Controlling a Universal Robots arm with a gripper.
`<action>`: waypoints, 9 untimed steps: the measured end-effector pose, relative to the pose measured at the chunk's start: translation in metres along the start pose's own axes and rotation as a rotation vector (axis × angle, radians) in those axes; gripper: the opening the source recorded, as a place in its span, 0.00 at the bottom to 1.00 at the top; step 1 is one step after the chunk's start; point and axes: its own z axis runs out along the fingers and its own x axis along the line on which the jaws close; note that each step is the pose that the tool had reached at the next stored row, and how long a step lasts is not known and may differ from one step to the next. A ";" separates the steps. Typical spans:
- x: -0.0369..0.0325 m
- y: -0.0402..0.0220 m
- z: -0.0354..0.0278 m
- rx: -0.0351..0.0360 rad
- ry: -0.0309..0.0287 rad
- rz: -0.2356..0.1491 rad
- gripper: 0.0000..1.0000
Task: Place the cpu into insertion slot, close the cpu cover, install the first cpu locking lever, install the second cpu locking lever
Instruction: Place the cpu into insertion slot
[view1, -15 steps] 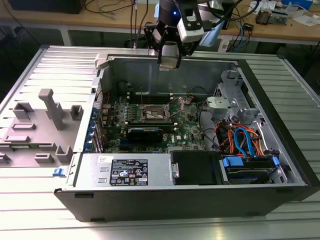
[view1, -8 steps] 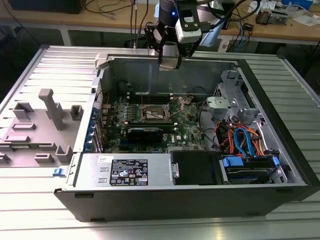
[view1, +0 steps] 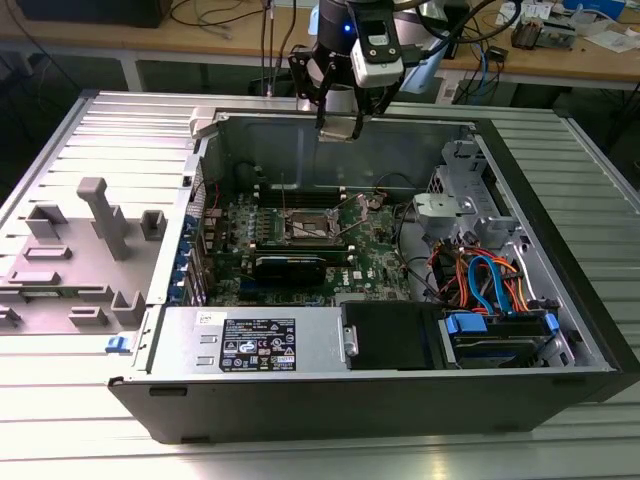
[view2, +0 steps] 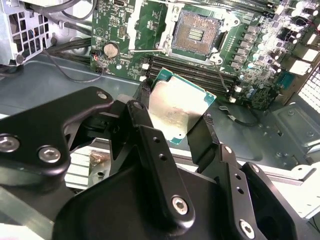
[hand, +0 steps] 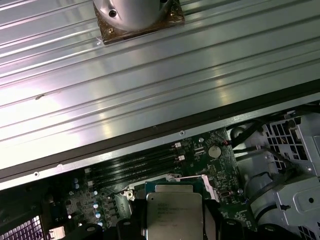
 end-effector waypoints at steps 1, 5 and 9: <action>0.0000 -0.0001 0.0000 0.0000 0.0000 0.000 0.54; -0.0002 -0.0007 0.0000 0.0005 -0.0003 0.002 0.54; -0.0003 -0.0011 0.0010 0.0020 -0.0042 0.040 0.54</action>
